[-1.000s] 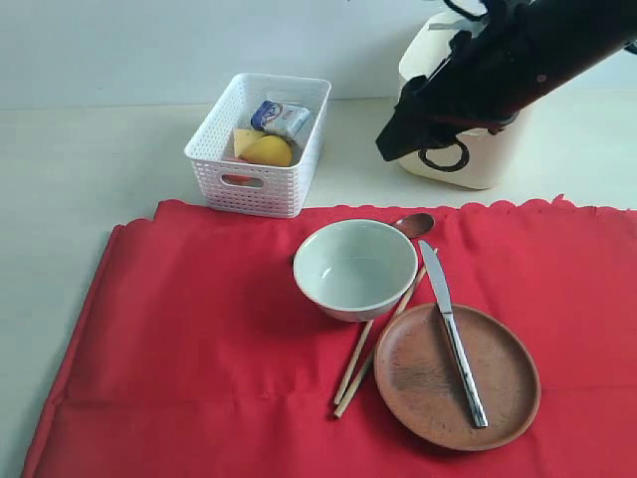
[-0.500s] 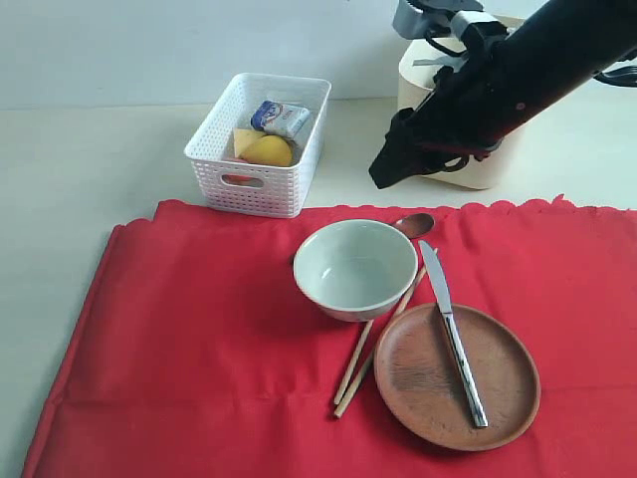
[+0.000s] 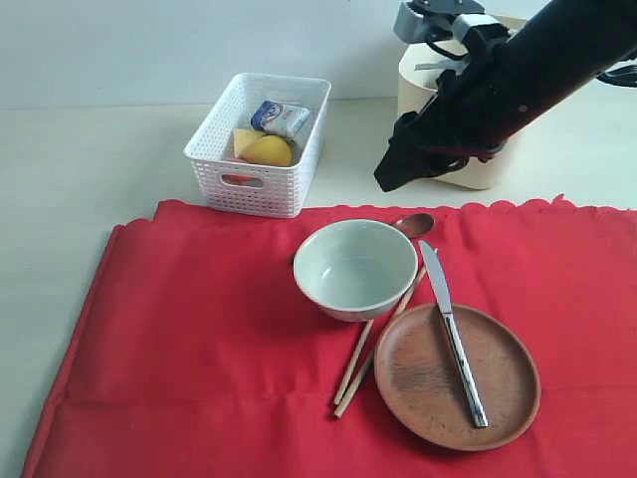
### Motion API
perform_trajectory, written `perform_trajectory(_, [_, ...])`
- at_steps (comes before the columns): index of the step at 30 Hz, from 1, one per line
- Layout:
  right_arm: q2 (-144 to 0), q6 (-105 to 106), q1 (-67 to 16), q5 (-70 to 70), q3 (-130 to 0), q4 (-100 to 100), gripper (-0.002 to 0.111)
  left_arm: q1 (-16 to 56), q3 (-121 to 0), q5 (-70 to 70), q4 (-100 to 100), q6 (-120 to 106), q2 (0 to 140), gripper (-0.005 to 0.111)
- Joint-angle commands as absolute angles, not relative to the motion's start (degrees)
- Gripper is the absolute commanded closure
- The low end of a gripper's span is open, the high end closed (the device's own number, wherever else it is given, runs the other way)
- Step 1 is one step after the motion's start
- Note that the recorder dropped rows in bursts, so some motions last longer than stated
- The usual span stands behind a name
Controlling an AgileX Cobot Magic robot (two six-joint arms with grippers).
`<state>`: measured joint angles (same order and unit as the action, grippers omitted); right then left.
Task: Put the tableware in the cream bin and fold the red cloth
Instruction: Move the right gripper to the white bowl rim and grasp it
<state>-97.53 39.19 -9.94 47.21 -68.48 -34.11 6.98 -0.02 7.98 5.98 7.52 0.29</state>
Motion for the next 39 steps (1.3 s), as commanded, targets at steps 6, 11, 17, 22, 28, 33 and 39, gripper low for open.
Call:
perform_trajectory(6, [-102.2, 37.8, -10.0, 48.1, -68.3, -33.5, 0.046, 7.4, 0.0, 7.9, 5.8, 7.7, 0.0, 0.106])
perform_trajectory(11, [-103.8, 37.8, -10.0, 48.3, -68.3, -33.5, 0.046, 7.4, 0.0, 7.9, 5.8, 7.7, 0.0, 0.106])
perform_trajectory(17, [-107.2, 37.9, -10.0, 46.9, -68.3, -37.6, 0.046, 7.4, 0.0, 7.9, 5.8, 7.7, 0.0, 0.106])
perform_trajectory(22, [-108.0, 34.2, -10.0, 45.3, -68.3, -35.8, 0.046, 7.4, 0.0, 7.9, 5.8, 7.7, 0.0, 0.106])
perform_trajectory(28, [-111.9, 34.4, -10.0, 45.6, -68.3, -35.8, 0.046, 7.4, 0.0, 7.9, 5.8, 7.6, 0.0, 0.106])
perform_trajectory(33, [-113.6, 34.4, -10.0, 45.6, -68.3, -35.8, 0.07, 7.4, 0.0, 7.9, 5.8, 7.7, 0.0, 0.106])
perform_trajectory(39, [-113.7, 34.2, -10.0, 45.6, -68.3, -36.1, 0.103, 7.4, 0.0, 7.9, 5.8, 7.7, 0.0, 0.106])
